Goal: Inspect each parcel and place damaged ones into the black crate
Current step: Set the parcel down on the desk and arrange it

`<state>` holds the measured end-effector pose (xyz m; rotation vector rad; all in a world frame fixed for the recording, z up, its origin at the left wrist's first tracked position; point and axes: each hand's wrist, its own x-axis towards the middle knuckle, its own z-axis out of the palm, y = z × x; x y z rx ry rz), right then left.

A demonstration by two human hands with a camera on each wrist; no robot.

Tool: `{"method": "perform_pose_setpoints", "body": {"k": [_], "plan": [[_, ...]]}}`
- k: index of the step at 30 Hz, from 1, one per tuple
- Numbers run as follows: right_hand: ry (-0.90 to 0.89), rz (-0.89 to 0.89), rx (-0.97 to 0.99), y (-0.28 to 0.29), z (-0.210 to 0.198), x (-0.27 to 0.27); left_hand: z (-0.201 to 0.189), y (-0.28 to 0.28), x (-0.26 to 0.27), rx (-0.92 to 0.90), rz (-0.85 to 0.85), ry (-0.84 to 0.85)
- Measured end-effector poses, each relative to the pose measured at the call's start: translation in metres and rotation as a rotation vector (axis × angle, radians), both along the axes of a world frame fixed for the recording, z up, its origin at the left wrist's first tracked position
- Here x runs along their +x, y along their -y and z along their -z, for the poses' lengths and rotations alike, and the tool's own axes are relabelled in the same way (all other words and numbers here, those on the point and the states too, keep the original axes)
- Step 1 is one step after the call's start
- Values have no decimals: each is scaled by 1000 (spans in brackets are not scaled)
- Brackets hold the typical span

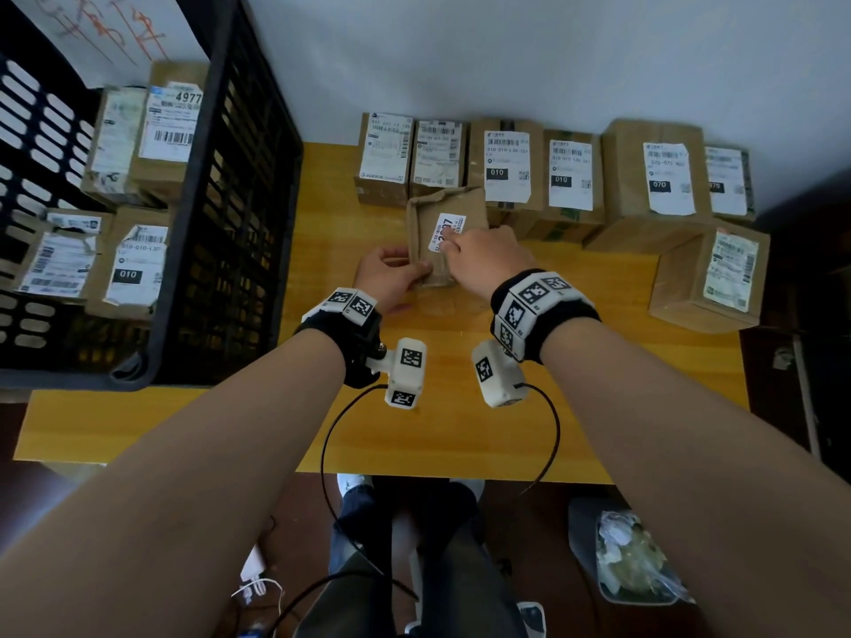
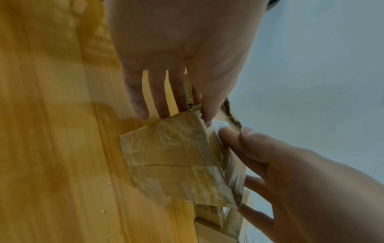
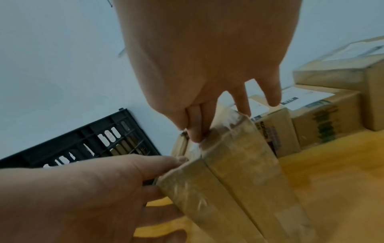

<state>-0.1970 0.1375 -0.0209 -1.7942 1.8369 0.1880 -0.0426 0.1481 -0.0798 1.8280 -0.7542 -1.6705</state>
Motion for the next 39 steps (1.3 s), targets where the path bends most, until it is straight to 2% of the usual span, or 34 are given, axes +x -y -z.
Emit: {"method": "perform_pose_setpoints", "body": {"k": [3, 11, 15, 17, 19, 21, 23, 25, 28, 29, 34, 37, 39], "plan": [[-81, -3, 76, 14, -2, 7, -1, 2, 1, 41, 21, 12], [-90, 21, 109, 26, -4, 14, -4, 6, 2, 85, 23, 13], [-38, 5, 99, 31, -3, 9, -3, 7, 3, 87, 31, 12], [50, -6, 101, 32, -4, 3, -5, 7, 4, 82, 42, 15], [195, 83, 33, 31, -5, -5, -6, 7, 6, 84, 61, 26], [342, 306, -125, 27, -8, -14, -8, 6, 7, 101, 78, 31], [384, 479, -256, 24, -7, -21, -8, 5, 9, 118, 86, 25], [410, 588, -177, 21, -2, -21, -9, 3, 10, 125, 98, 6], [475, 693, 154, 14, 0, -15, -13, -2, 11, 90, 166, -46], [496, 729, 207, 12, 0, -14, -14, -3, 12, 82, 176, -77], [578, 846, 234, 3, -17, -19, -29, -4, 25, 145, 32, -249], [643, 815, 334, 1, -27, -21, -34, 2, 35, 139, -7, -213], [685, 751, 320, 1, -28, -20, -40, 4, 35, 100, 6, -180]]}}
